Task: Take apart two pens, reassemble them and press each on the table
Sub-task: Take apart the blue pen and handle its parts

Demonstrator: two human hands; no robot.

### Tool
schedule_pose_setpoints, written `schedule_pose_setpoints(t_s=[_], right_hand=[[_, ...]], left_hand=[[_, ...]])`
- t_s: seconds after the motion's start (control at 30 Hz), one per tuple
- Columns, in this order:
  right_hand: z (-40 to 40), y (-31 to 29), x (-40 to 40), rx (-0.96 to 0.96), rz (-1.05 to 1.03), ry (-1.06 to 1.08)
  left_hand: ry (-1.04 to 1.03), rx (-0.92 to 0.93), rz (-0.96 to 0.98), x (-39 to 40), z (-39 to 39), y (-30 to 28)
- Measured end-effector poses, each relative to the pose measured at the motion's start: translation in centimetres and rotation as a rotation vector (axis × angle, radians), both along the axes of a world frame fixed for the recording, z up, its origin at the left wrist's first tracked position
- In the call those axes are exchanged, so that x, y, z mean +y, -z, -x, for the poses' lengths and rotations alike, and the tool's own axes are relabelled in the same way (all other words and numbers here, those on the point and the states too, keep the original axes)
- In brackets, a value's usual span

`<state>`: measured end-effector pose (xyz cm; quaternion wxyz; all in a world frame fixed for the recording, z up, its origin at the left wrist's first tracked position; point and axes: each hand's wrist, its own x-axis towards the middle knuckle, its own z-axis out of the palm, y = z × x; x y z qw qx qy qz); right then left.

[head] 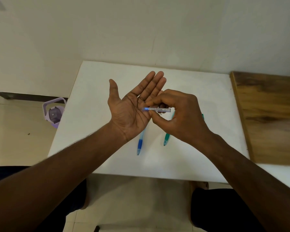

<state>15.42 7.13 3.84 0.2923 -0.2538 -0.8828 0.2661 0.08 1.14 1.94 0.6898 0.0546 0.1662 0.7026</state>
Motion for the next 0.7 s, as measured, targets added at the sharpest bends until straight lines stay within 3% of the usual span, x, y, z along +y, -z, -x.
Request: schedule_pose_setpoints(t_s=[0.23, 0.33, 0.4, 0.47, 0.53, 0.6, 0.7], right_hand=[[0.1, 0.1, -0.2, 0.021, 0.050, 0.033], [0.1, -0.1, 0.0, 0.043, 0.077, 0.071], [-0.2, -0.3, 0.4, 0.055, 0.080, 0.108], [-0.6, -0.6, 0.9, 0.066, 0.088, 0.145], [-1.1, -0.7, 1.3, 0.083, 0.105, 0.177], [-1.5, -0.8, 1.8, 0.070, 0.105, 0.203], [-1.9, -0.7, 2.4, 0.054, 0.100, 0.226]], left_hand=[[-0.003, -0.020, 0.010, 0.0, 0.2, 0.0], [-0.015, 0.076, 0.115, 0.1, 0.4, -0.3], [-0.076, 0.255, 0.278, 0.2, 0.3, -0.4], [-0.187, 0.634, 0.451, 0.1, 0.1, 0.0], [-0.275, 0.967, 0.491, -0.3, 0.1, 0.8], [-0.257, 1.093, 0.486, -0.7, 0.1, 1.3], [-0.185, 1.076, 0.463, -0.9, -0.2, 1.4]])
